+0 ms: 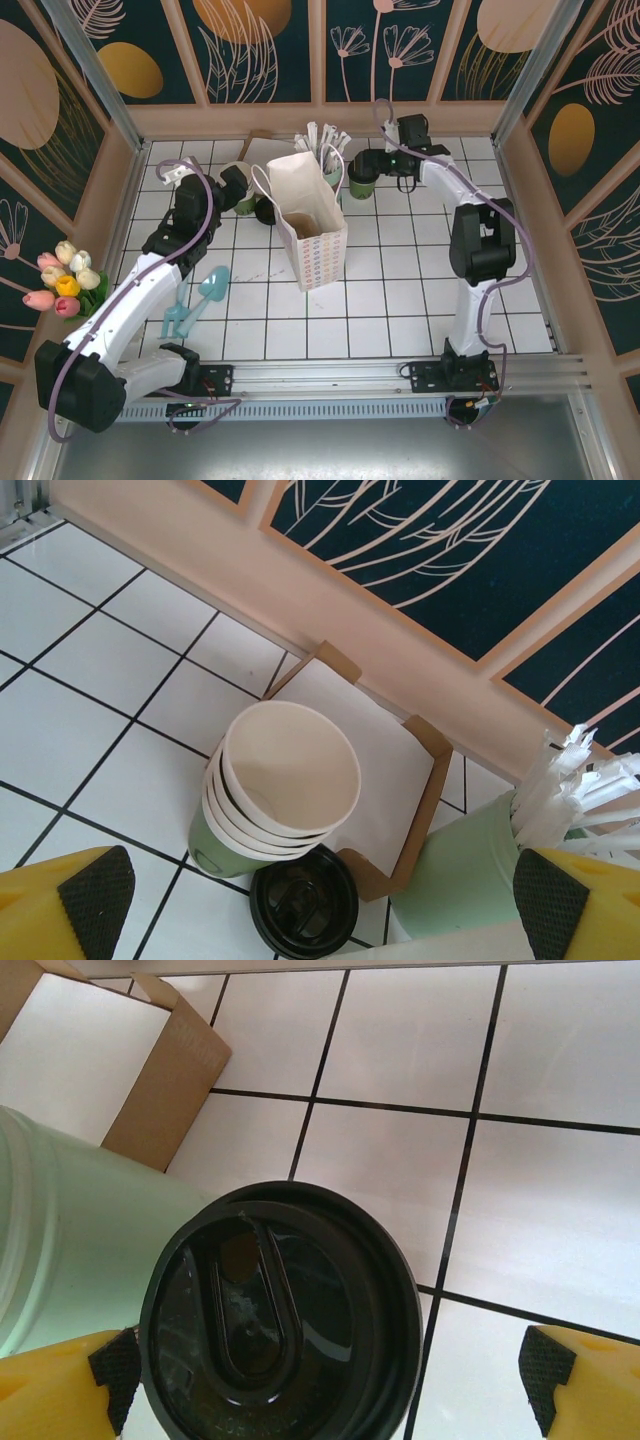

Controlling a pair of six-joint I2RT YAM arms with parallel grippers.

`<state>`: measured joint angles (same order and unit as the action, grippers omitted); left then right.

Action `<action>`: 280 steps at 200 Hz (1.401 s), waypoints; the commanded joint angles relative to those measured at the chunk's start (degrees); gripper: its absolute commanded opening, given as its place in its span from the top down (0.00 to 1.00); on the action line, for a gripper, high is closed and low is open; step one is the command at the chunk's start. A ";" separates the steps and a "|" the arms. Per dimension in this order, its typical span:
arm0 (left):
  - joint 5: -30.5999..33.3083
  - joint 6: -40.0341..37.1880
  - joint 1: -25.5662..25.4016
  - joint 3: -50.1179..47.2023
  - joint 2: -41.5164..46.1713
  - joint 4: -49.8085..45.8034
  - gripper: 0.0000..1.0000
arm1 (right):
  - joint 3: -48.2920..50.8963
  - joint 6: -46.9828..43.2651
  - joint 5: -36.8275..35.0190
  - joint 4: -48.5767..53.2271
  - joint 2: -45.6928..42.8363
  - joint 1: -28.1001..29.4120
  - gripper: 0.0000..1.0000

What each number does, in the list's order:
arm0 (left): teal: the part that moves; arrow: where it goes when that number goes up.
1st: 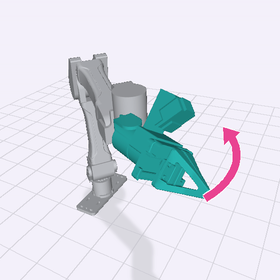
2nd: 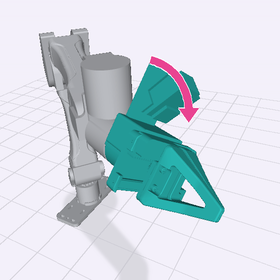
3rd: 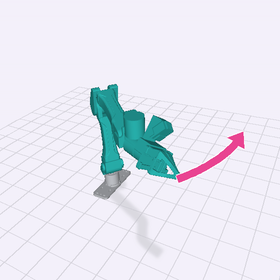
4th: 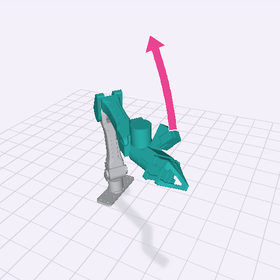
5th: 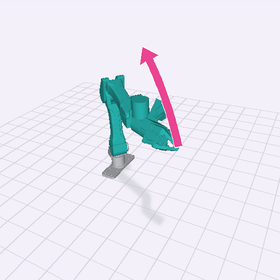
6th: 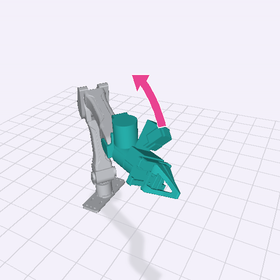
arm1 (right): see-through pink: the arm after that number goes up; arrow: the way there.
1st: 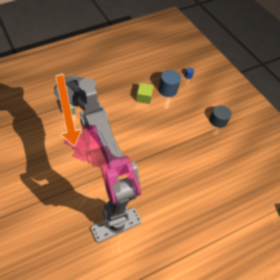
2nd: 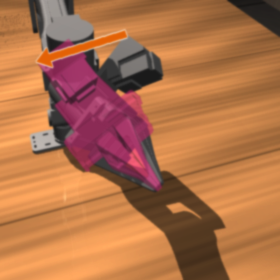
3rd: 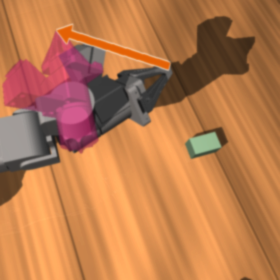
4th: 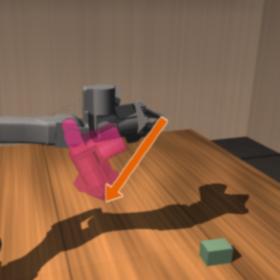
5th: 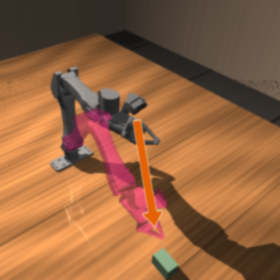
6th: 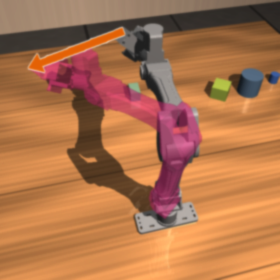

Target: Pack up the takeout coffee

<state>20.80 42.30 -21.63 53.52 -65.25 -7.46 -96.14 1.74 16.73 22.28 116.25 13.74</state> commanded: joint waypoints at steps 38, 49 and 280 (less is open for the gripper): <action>0.97 0.38 0.18 1.81 0.72 -1.50 0.02 | -6.72 -3.62 3.57 5.02 4.64 1.38 0.01; 1.09 0.40 0.18 1.70 0.92 -1.57 0.01 | -7.28 -3.30 3.92 5.22 5.24 1.43 0.01; 1.51 1.72 0.14 -2.79 5.98 0.04 0.01 | 20.57 7.37 3.80 0.91 -15.57 2.08 0.27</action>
<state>22.50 42.78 -21.63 51.51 -60.47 -9.21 -80.18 6.59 21.04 23.55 105.97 15.09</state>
